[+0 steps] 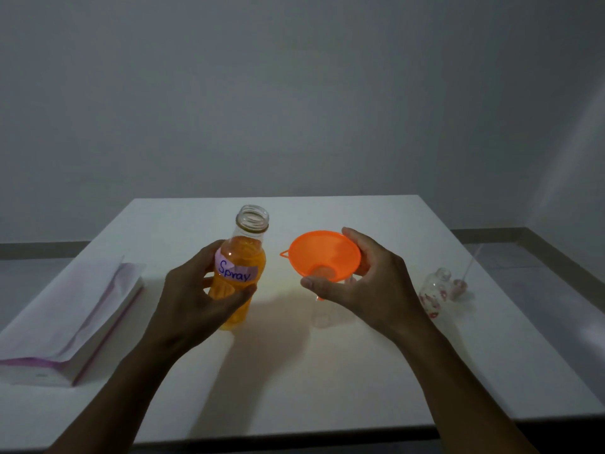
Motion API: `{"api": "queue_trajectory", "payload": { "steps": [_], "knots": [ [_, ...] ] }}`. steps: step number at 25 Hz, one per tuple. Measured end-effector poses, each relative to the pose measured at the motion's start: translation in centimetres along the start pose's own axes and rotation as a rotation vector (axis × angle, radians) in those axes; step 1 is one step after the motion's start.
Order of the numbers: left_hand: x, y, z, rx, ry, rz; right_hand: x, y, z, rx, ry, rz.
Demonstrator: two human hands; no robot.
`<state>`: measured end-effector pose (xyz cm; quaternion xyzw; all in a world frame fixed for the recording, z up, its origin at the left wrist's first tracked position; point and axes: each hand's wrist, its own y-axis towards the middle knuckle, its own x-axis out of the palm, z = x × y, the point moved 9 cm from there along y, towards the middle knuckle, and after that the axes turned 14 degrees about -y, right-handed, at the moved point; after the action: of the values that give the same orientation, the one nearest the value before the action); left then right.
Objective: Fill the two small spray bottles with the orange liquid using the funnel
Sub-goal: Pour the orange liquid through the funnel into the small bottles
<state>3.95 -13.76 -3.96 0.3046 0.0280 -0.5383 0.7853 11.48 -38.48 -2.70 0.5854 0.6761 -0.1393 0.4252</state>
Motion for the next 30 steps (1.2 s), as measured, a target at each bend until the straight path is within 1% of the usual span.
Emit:
{"api": "queue_trajectory", "payload": {
  "steps": [5,8,10,13,17,21,30],
  "knots": [
    [-0.3,1.5,2.5,0.119,0.108,-0.137,-0.2,0.0,0.1,-0.005,0.005,0.002],
    [-0.3,2.4,3.0,0.178,0.247,-0.18,-0.3,-0.1,0.2,-0.006,0.002,0.002],
    [-0.4,2.9,3.4,0.201,0.336,-0.194,-0.3,-0.1,0.1,-0.004,-0.005,0.002],
    [-0.6,3.6,4.0,0.212,0.385,-0.21,-0.4,0.0,-0.1,-0.01,-0.006,0.007],
    [-0.7,4.7,4.4,0.206,0.508,-0.232,-0.5,0.0,-0.2,-0.019,0.009,0.018],
    [-0.3,5.3,5.2,0.26,0.538,-0.244,-0.6,0.1,-0.1,-0.012,0.016,0.031],
    [0.2,5.7,5.4,0.324,0.634,-0.25,-0.7,0.2,0.1,-0.012,0.019,0.042]
  ]
}}
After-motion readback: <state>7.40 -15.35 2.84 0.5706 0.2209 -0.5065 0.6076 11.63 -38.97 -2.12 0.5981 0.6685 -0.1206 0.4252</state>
